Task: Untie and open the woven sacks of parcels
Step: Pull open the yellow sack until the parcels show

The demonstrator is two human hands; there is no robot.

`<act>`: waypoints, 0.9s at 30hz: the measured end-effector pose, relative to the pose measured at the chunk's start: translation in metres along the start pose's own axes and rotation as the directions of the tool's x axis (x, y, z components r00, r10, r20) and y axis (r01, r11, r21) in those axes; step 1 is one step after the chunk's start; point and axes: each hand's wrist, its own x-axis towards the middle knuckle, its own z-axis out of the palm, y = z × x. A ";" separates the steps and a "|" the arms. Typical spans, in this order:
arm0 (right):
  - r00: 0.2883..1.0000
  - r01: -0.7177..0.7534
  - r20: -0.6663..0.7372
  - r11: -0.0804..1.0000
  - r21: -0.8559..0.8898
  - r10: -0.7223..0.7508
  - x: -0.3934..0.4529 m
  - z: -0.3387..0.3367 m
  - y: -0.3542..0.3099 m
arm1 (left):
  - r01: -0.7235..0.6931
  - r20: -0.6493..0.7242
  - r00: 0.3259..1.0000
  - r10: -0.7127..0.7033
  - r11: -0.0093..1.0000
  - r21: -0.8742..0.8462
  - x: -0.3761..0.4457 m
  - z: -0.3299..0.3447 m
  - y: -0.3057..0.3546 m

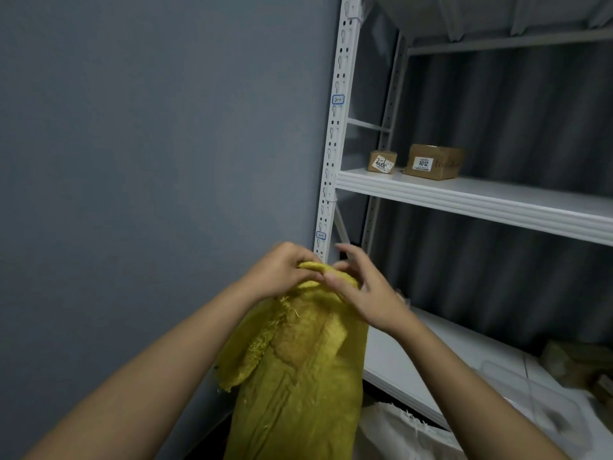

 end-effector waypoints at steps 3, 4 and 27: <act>0.993 -0.117 0.029 0.989 0.089 0.115 0.001 0.003 0.000 | -0.076 -0.024 0.996 0.081 0.987 0.145 -0.001 0.001 -0.007; 0.995 -0.095 -0.002 0.994 0.045 0.095 0.000 0.004 0.001 | -0.084 0.009 0.996 0.084 0.977 0.198 -0.001 0.002 -0.009; 0.973 -0.014 -0.232 0.993 -0.113 -0.013 -0.010 0.004 0.015 | 0.041 0.094 0.994 -0.061 0.979 0.201 -0.010 0.013 -0.011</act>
